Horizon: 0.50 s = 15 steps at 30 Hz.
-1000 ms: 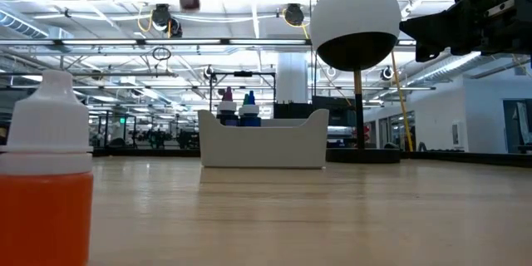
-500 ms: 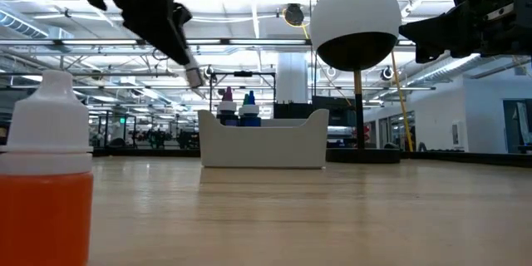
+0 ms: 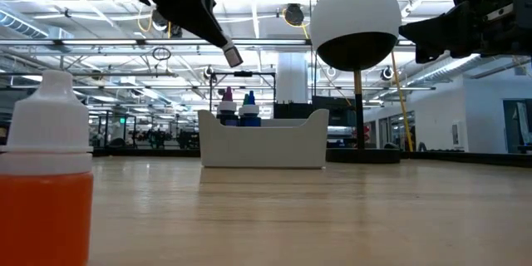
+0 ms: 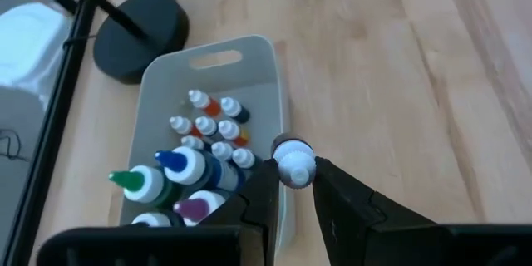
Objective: Pick & Place food coloring
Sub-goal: Put the small red food coloring bottle into the gray bin
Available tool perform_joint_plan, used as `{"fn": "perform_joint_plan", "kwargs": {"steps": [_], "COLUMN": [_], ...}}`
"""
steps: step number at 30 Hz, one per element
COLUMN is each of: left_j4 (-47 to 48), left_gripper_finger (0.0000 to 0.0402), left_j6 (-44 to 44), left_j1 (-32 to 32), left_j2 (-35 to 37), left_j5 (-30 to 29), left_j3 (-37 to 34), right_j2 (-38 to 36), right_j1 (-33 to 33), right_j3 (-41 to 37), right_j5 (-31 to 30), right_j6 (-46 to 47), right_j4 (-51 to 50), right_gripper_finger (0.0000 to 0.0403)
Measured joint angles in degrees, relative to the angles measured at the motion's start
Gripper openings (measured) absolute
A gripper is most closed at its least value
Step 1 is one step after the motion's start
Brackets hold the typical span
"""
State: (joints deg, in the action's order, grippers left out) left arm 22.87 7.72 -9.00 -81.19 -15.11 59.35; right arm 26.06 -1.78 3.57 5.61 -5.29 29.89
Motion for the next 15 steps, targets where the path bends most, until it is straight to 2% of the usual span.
{"fn": "perform_joint_plan", "kwargs": {"steps": [7,11,15], "left_j4": [-0.3,-2.4,-3.1], "left_gripper_finger": [0.0074,0.0074,0.0074], "left_j6": [-3.4,-11.5,-12.1], "left_j1": [-0.2,0.8,1.8], "left_j2": [0.0,0.0,0.0], "left_j5": [-1.5,-4.4,-3.1], "left_j3": [0.0,0.0,0.0], "right_j2": [0.0,0.0,0.0], "right_j1": [0.0,0.0,0.0], "right_j3": [0.0,0.0,0.0], "right_j5": [0.0,0.0,0.1], "right_j6": [-0.8,-1.2,-0.1], "right_j4": [3.9,6.9,8.9], "right_gripper_finger": [0.0000,0.0000,0.0000]}}
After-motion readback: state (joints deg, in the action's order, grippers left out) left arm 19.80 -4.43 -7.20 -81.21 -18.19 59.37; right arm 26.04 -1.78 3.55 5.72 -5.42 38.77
